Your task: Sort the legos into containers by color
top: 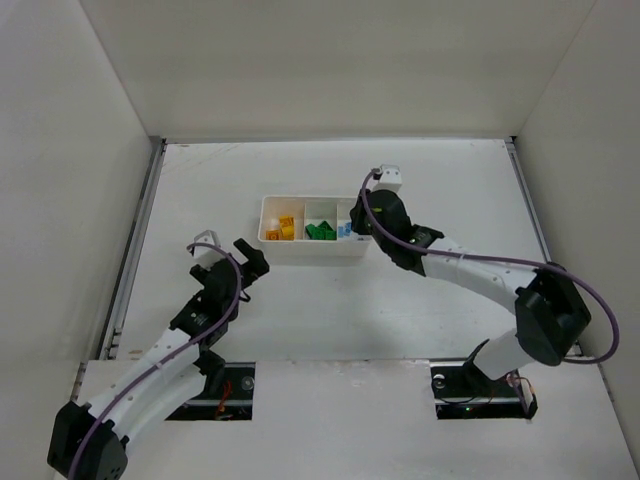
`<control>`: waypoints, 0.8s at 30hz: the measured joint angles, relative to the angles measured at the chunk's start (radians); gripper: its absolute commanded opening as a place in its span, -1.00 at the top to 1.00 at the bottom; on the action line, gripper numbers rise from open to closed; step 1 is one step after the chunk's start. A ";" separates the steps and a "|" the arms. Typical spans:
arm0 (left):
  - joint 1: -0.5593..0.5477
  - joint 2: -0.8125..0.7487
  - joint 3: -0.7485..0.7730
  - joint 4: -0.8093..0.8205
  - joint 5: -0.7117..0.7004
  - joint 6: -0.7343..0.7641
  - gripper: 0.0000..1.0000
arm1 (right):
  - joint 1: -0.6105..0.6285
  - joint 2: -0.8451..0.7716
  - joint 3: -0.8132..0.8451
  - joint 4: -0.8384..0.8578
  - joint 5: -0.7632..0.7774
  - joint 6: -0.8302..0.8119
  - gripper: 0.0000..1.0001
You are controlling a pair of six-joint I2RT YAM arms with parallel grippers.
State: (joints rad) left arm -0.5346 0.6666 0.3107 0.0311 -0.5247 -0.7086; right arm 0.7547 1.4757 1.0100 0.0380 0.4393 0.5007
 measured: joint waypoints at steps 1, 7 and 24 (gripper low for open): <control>0.000 -0.009 -0.006 -0.006 0.000 -0.005 -1.00 | -0.003 0.023 0.010 0.000 -0.004 -0.005 0.39; 0.014 -0.047 -0.013 -0.054 0.002 -0.031 -1.00 | -0.016 0.102 0.029 -0.011 -0.015 -0.021 0.10; 0.108 -0.043 -0.014 -0.191 0.001 -0.079 -1.00 | -0.054 -0.407 -0.323 0.049 0.078 0.012 -1.00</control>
State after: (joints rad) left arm -0.4271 0.6231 0.2966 -0.1596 -0.5236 -0.7876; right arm 0.7006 1.0691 0.6865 0.0872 0.5175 0.5129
